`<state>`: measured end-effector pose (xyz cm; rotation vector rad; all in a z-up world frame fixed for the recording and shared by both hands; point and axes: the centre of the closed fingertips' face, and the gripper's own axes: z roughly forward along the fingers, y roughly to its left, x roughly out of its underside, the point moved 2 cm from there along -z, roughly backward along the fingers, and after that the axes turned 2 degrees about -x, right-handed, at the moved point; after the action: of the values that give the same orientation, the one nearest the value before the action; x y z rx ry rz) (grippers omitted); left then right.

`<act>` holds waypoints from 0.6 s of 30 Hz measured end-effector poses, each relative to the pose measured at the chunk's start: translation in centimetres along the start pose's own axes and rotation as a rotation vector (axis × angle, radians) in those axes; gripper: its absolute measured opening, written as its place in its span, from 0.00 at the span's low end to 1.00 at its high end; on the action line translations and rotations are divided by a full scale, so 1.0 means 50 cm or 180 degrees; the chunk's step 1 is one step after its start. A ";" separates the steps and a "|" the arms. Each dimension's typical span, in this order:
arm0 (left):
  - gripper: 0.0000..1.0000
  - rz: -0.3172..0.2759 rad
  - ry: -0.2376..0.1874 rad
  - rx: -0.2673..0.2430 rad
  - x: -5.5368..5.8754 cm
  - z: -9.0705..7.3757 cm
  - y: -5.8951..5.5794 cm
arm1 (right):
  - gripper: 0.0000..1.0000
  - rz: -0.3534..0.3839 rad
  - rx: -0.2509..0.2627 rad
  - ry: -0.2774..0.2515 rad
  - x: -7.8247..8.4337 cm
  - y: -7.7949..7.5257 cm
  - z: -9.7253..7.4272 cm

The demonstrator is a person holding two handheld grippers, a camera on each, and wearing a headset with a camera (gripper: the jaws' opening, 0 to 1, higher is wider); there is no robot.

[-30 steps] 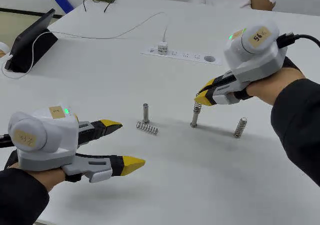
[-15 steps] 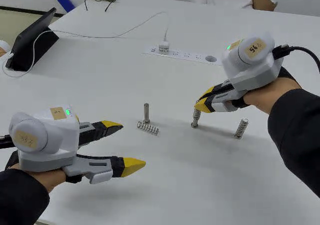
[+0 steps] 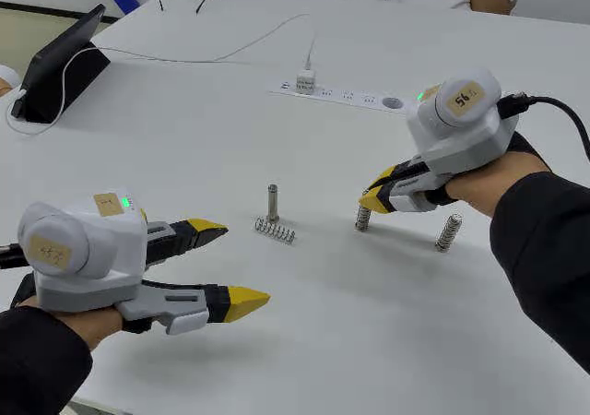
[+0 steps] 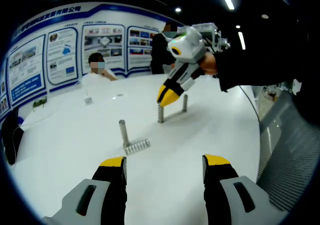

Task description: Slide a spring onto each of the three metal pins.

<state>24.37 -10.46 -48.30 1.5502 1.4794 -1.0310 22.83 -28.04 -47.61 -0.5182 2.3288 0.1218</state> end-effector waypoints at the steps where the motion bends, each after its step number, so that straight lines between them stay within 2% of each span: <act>1: 0.62 -0.0001 -0.0001 -0.0001 0.000 0.000 0.000 | 0.12 0.0003 -0.0002 0.0007 0.002 0.001 0.002; 13: 0.62 -0.0017 0.0004 -0.0006 0.003 0.000 0.000 | 0.12 0.0003 -0.0005 0.0017 0.008 0.002 0.008; 18: 0.62 -0.0012 -0.0001 -0.0011 0.001 -0.001 0.001 | 0.16 -0.0023 0.0015 -0.0007 0.004 0.001 0.007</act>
<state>24.42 -10.40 -48.31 1.5454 1.4835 -1.0303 22.88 -27.97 -48.01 -0.5239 2.3243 0.1133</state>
